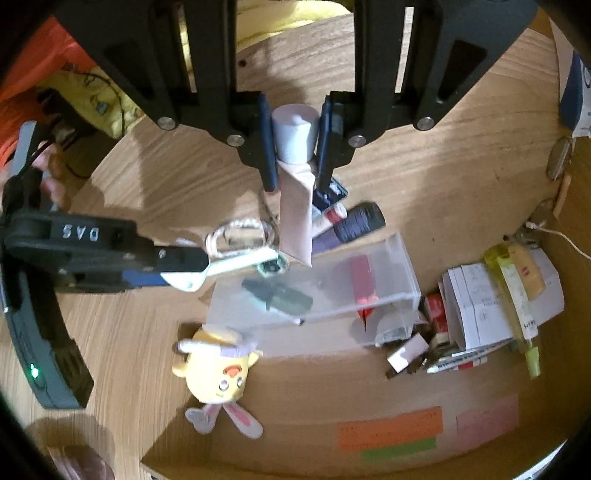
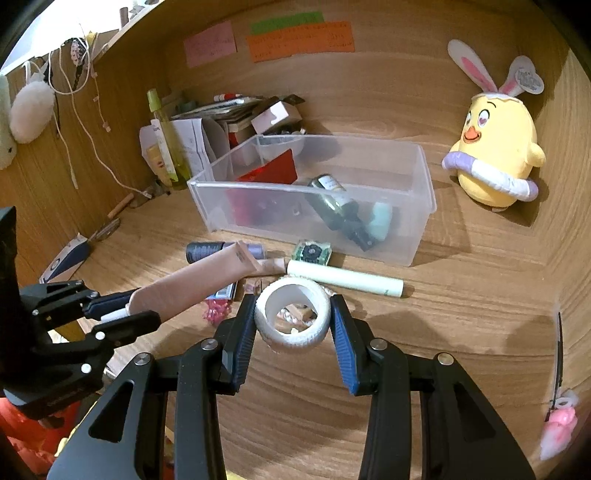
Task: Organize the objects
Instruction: 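Lift the tape roll with the right tool while the left tool lifts the pink tube, then lower tape roll into bin with right tool while left tool releases pink tube inside, then withdraw both open tools from the bin toward the remaining items, then grasp blue card box with left tool while right tool grasps wooden block, then carry card box into bin with left tool while right tool drops wooden block in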
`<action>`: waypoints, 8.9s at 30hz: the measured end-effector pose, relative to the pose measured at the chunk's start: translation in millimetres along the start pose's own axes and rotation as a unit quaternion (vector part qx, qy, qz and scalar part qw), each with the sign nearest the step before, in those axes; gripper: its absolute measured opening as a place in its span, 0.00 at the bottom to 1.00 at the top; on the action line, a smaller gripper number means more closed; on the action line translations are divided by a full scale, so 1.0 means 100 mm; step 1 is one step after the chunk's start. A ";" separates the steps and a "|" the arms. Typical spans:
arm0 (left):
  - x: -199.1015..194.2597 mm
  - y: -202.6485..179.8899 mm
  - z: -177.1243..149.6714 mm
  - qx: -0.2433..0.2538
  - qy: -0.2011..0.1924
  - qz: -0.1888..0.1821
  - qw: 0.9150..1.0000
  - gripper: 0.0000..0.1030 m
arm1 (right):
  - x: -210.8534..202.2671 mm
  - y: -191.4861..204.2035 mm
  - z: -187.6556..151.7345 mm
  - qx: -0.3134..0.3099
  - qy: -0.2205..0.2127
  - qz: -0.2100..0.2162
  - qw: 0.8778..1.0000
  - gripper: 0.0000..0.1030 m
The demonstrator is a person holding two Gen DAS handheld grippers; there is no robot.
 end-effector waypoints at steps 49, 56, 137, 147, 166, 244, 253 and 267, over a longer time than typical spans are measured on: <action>0.34 0.48 1.50 -0.077 -0.064 -0.003 0.995 0.20 | 0.26 -0.53 1.15 -0.004 -0.033 -0.058 0.998 0.35; 0.59 0.56 1.53 -0.084 -0.040 -0.006 0.996 0.18 | 0.53 -0.70 1.13 0.012 -0.003 -0.060 0.998 0.35; 0.69 0.33 0.06 -0.087 0.097 -0.028 0.991 0.71 | 0.69 -0.04 -0.03 -0.057 0.091 0.008 0.994 0.30; 0.79 0.21 0.09 -0.071 0.109 -0.028 0.991 0.67 | 0.75 -0.14 0.01 -0.048 0.100 -0.003 0.994 0.30; 0.80 0.23 0.12 -0.043 0.093 0.005 0.995 0.51 | 0.87 -0.13 0.01 -0.044 0.113 -0.006 0.993 0.46; 0.96 0.55 1.46 -0.105 0.001 -0.012 0.994 0.50 | 0.62 -0.84 0.98 0.029 0.008 -0.053 0.998 0.39; 1.05 0.60 1.44 -0.114 0.013 -0.009 0.993 0.50 | 0.69 -0.83 1.01 0.024 0.015 -0.055 0.998 0.40; 0.88 0.65 1.43 -0.122 -0.001 0.003 0.993 0.50 | 0.54 -0.76 1.02 0.009 0.002 -0.068 0.998 0.44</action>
Point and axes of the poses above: each gripper's, at about its wrist camera, not at the fingertips, and x roughly the way its jaws point, y to its left, z to its top, the point moved 10 cm from there along x, roughly the way its jaws point, and after that the axes turned 10 degrees about y, right-handed, at the moved point
